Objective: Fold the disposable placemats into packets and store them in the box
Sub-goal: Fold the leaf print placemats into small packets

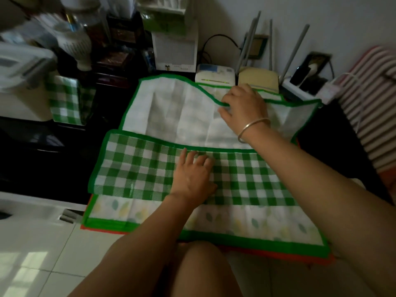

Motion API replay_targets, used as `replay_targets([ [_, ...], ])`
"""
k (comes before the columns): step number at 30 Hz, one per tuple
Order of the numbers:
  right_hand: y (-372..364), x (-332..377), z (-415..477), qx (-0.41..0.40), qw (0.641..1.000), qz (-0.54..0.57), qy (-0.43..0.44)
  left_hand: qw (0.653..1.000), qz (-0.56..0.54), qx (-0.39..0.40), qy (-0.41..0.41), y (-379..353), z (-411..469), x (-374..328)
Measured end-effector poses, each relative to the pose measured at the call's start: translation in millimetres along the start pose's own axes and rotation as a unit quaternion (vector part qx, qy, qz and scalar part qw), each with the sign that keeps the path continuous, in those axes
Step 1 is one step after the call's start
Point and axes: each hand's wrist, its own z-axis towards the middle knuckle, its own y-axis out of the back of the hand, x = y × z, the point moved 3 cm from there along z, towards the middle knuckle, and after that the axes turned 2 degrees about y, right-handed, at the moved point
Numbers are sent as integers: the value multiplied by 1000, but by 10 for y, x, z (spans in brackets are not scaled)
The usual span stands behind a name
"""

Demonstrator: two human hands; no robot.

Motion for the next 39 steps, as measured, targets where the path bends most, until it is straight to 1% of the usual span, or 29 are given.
replay_targets([
  [2,220,70,-262,-37,999,14,-3,1000,-1,-18,1,20,-61,-44],
  [4,379,120,-470,-54,998,17,-3,999,-11,-45,16,59,-141,-46],
  [7,504,194,-617,-44,999,14,-3,991,-30,-89,95,176,-300,136],
  [9,523,238,-619,-18,1000,14,-15,984,-15,-93,151,228,-391,353],
  [12,509,314,-581,13,999,12,-32,975,39,-46,214,229,-445,696],
  [14,465,363,-565,30,999,10,-34,972,67,-15,225,195,-429,850],
  [16,414,389,-568,46,998,9,-35,972,57,12,226,136,-393,963],
  [19,369,389,-590,53,998,10,-44,972,8,58,226,43,-336,1114],
  [21,348,382,-614,49,998,16,-47,974,-10,66,217,9,-325,1178],
  [23,329,387,-658,38,998,29,-43,976,-30,32,215,14,-381,1157],
  [25,325,402,-720,27,998,47,-41,977,-55,-30,204,86,-521,1020],
  [26,328,411,-760,19,997,59,-40,979,-67,-74,178,131,-608,913],
  [28,330,450,-864,5,995,88,-36,976,-99,-180,74,249,-810,656],
  [30,286,500,-1017,16,993,114,-19,952,-121,-278,-30,370,-993,435],
  [31,236,517,-1109,37,991,126,-9,943,-116,-306,-61,419,-1042,359],
  [33,104,534,-1322,94,987,131,12,935,-95,-329,-89,490,-1062,272],
  [34,33,531,-1427,117,985,127,25,936,-82,-330,-92,493,-1041,282],
  [35,-33,525,-1523,135,982,123,39,944,-73,-311,-85,466,-999,315],
  [36,-97,519,-1621,153,979,123,50,959,-67,-267,-73,401,-947,360],
  [38,-210,512,-1789,190,972,128,59,989,-57,-127,-57,226,-848,462],
  [39,-251,510,-1850,204,968,131,62,995,-49,-64,-58,151,-811,500],
])
